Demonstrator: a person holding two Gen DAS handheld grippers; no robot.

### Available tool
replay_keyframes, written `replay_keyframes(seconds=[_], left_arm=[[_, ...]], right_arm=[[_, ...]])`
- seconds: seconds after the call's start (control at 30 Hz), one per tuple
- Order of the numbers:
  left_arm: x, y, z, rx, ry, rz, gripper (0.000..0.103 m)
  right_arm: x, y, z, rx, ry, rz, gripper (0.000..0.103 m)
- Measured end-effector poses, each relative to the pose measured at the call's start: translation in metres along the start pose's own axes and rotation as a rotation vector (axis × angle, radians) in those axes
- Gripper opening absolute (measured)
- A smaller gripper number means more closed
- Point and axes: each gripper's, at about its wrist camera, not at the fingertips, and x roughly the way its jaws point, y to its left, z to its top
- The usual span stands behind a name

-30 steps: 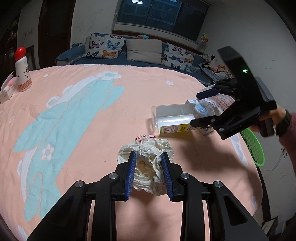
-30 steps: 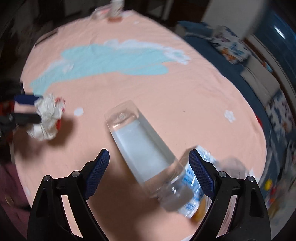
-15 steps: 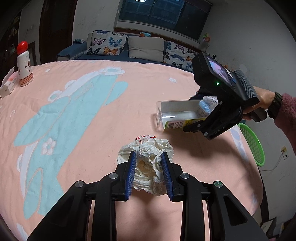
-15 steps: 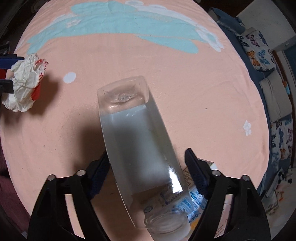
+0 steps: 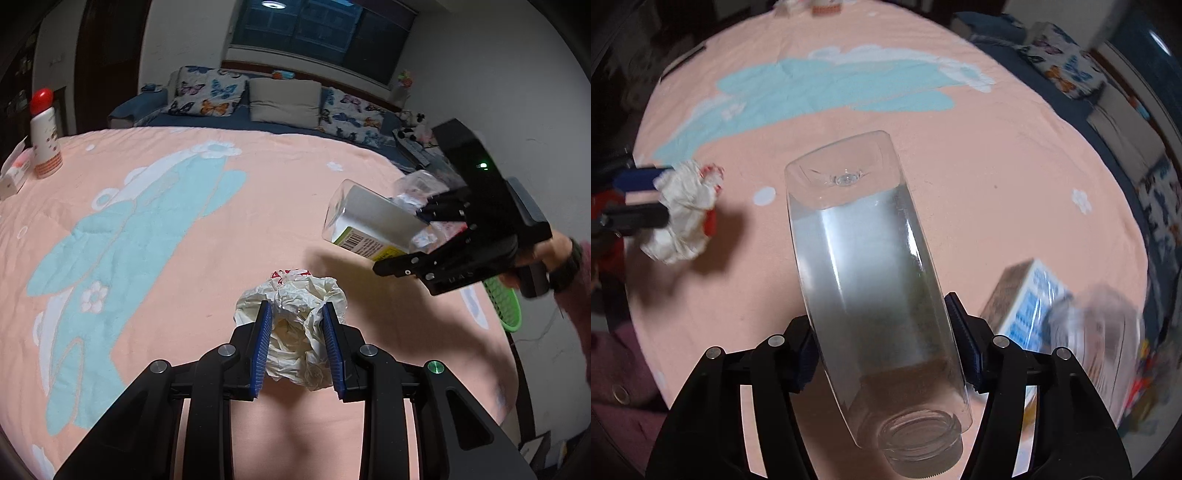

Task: Collect trash
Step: 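Carry the clear bottle over the green basket and open the right tool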

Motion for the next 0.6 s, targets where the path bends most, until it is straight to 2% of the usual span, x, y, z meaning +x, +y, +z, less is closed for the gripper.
replay_keyframes(seconds=[0.13, 0.23, 0.37, 0.5, 0.6], left_arm=[[0.002, -0.021, 0.005, 0.044, -0.006, -0.046, 0.027], [0.008, -0.044, 0.01, 0.079, 0.003, -0.086, 0.027], [0.017, -0.083, 0.02, 0.141, 0.011, -0.152, 0.027], [0.029, -0.122, 0.029, 0.191, 0.023, -0.215, 0.027], [0.043, -0.155, 0.038, 0.229, 0.04, -0.265, 0.027]], right_arm=[[-0.033, -0.005, -0.037, 0.167, -0.093, 0.03, 0.061], [-0.056, -0.007, -0.065, 0.239, -0.144, 0.009, 0.061], [-0.087, -0.024, -0.119, 0.383, -0.191, -0.024, 0.061], [-0.115, -0.062, -0.178, 0.535, -0.203, -0.093, 0.061], [-0.129, -0.097, -0.23, 0.642, -0.189, -0.184, 0.061]])
